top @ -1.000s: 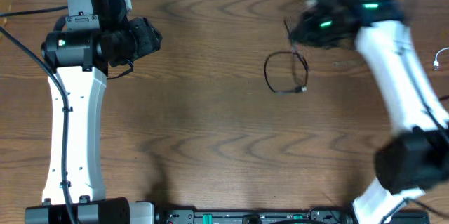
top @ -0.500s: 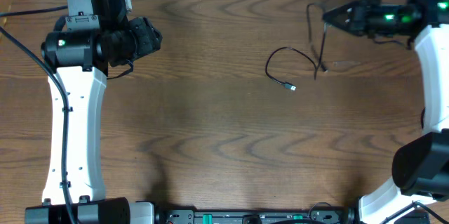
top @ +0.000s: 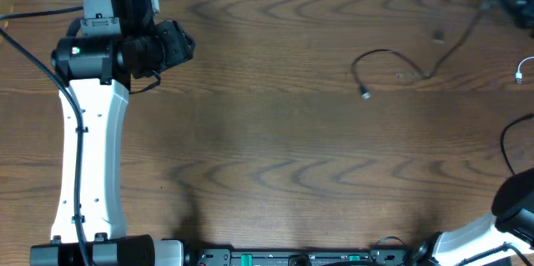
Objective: Untangle cables
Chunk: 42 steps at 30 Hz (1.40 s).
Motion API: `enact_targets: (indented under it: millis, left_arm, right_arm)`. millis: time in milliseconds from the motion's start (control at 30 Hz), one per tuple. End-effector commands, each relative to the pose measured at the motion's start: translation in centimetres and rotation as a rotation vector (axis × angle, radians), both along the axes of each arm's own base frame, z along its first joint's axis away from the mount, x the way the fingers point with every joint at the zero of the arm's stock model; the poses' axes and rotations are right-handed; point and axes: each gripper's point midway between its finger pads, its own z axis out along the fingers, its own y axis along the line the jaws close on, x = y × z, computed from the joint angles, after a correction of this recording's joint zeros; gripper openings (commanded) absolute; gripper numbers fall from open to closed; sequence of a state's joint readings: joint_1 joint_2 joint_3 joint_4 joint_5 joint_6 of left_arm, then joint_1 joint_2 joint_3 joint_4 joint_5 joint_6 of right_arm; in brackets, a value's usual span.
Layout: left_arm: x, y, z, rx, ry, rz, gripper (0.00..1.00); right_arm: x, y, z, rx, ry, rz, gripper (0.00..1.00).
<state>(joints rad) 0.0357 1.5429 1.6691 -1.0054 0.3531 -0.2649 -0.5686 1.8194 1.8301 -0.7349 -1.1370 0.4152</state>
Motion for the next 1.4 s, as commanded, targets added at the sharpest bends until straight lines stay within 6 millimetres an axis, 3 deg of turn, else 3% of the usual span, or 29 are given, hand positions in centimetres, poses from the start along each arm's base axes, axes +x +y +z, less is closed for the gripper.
enact_targets:
  millis: [0,167,300,433,467,533,600,700,867,933,967,1000,1200,1367]
  left_arm:
    - [0.2,-0.8,0.0,-0.002,-0.004,-0.019,0.54]
    - [0.3,-2.2,0.1,-0.002,-0.017,-0.055,0.54]
    - [0.3,-3.5,0.3,-0.002,-0.03,-0.089,0.54]
    - [0.3,-4.9,0.5,-0.003,-0.045,-0.125,0.54]
    - [0.3,-5.1,0.6,-0.003,-0.047,-0.13,0.54]
    - [0.2,-5.5,0.6,-0.003,-0.048,-0.141,0.54]
    - [0.2,-5.8,0.6,-0.003,-0.048,-0.149,0.54]
    - [0.1,-5.9,0.6,-0.003,-0.048,-0.15,0.54]
    - [0.2,-5.8,0.6,0.004,-0.05,-0.145,0.58]
    - [0.4,-5.3,0.5,0.025,-0.053,-0.13,0.67]
    - [0.4,-5.1,0.4,0.037,-0.053,-0.121,0.9]
    - [0.5,-5.0,0.4,0.042,-0.052,-0.117,0.99]
    - [0.2,-5.0,0.2,0.043,-0.041,-0.117,1.0]
    - [0.2,-5.0,0.2,0.043,-0.04,-0.117,1.0]
  right_arm:
    - [-1.3,-4.7,3.4,-0.048,0.006,-0.185,0.01]
    - [-5.6,-12.5,4.9,-0.28,0.122,-0.501,0.01]
    - [-9.6,-16.6,5.7,-0.414,0.236,-0.705,0.01]
    - [-11.5,-19.0,5.1,-0.466,0.313,-0.812,0.04]
    - [-11.8,-19.4,4.6,-0.479,0.339,-0.831,0.11]
    - [-11.8,-19.9,3.9,-0.502,0.375,-0.848,0.39]
    - [-11.5,-19.9,3.3,-0.508,0.394,-0.844,0.59]
    - [-11.0,-19.0,2.9,-0.508,0.404,-0.816,0.77]
    - [-10.4,-16.7,2.0,-0.506,0.431,-0.73,0.79]
    - [-9.9,-14.5,1.6,-0.509,0.434,-0.643,0.8]
    - [-9.8,-13.4,1.4,-0.514,0.439,-0.602,0.8]
    - [-9.6,-11.6,1.1,-0.53,0.443,-0.533,0.8]
    - [-9.6,-3.6,0.7,-0.605,0.453,-0.277,0.79]
    - [-10.6,2.9,1.9,-0.662,0.399,-0.106,0.77]
